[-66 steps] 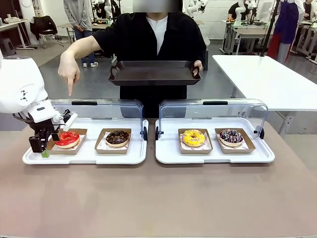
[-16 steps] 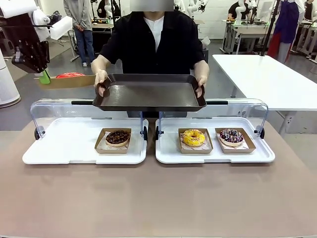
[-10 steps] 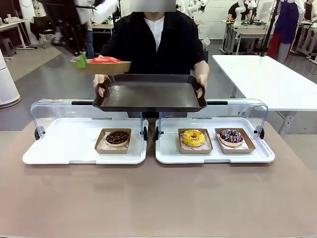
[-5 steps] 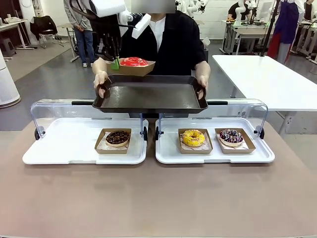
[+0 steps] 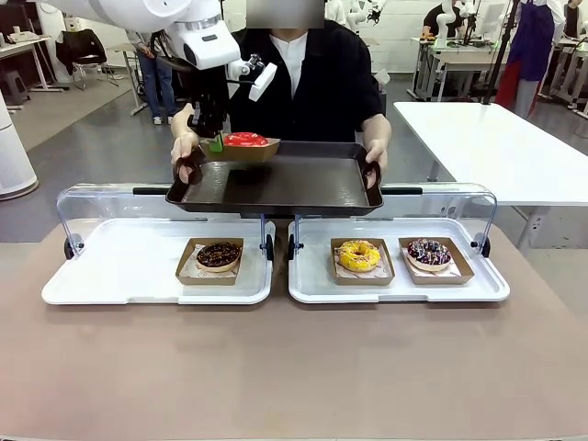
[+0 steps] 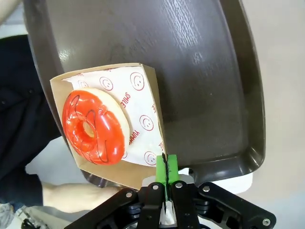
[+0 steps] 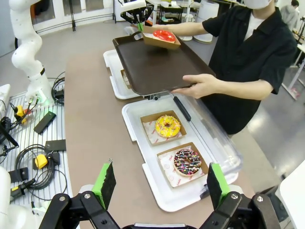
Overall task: Provide the desired donut to the person.
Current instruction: Place the picked Paper togo box onto the Handle tray extended by the person.
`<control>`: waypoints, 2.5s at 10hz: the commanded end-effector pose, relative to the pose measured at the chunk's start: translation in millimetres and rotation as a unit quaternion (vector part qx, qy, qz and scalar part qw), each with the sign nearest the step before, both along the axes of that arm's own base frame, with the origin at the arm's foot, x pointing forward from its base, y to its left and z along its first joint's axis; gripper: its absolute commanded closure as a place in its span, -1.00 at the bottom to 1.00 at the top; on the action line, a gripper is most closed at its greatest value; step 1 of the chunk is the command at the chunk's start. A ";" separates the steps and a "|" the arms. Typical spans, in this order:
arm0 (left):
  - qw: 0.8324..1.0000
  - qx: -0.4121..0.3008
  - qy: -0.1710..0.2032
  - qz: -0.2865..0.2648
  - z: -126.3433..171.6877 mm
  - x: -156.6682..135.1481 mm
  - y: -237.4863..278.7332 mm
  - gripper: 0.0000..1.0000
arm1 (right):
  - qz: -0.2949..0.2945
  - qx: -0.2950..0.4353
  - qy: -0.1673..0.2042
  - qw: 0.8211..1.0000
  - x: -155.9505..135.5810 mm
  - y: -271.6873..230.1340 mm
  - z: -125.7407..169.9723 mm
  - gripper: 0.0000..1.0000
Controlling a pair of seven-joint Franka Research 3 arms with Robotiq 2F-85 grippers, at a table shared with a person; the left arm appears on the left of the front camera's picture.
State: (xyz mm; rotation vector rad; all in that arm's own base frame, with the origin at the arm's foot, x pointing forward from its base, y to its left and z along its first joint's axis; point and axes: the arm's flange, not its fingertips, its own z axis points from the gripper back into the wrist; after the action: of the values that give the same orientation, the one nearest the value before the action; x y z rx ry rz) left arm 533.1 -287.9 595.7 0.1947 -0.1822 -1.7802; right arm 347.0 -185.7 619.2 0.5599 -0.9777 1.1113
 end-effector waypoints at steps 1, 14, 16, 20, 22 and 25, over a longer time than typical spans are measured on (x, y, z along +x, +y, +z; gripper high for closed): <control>0.999 0.006 0.030 0.030 -1.5 5.6 2.0 0.98 | 0.003 0.006 -0.004 1.000 0.5 0.6 -1.0 -1.00; 0.993 -0.017 0.114 0.035 -14.0 6.5 10.5 -1.00 | 0.003 0.006 -0.004 1.000 0.5 0.6 -1.0 -1.00; 0.992 -0.020 0.121 0.034 -11.9 3.6 11.8 -0.76 | 0.003 0.006 -0.004 1.000 0.5 0.6 -1.0 -1.00; 0.991 -0.043 0.124 0.028 11.8 -24.0 35.3 -0.94 | 0.003 0.006 -0.004 1.000 0.5 0.6 -1.0 -1.00; 0.992 -0.061 0.111 0.024 30.2 -57.5 67.4 -0.94 | 0.003 0.006 -0.004 1.000 0.5 0.6 -1.0 -1.00; 0.992 -0.081 0.095 0.017 36.2 -96.9 102.5 -0.94 | 0.003 0.006 -0.004 1.000 0.5 0.6 -1.0 -1.00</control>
State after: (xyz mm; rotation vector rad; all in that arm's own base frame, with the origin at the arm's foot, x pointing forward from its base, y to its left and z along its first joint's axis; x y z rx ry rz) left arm 454.7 -197.2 648.1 -0.0733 -0.1378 -1.7118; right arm 347.1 -185.8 618.9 0.5604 -0.9772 1.1108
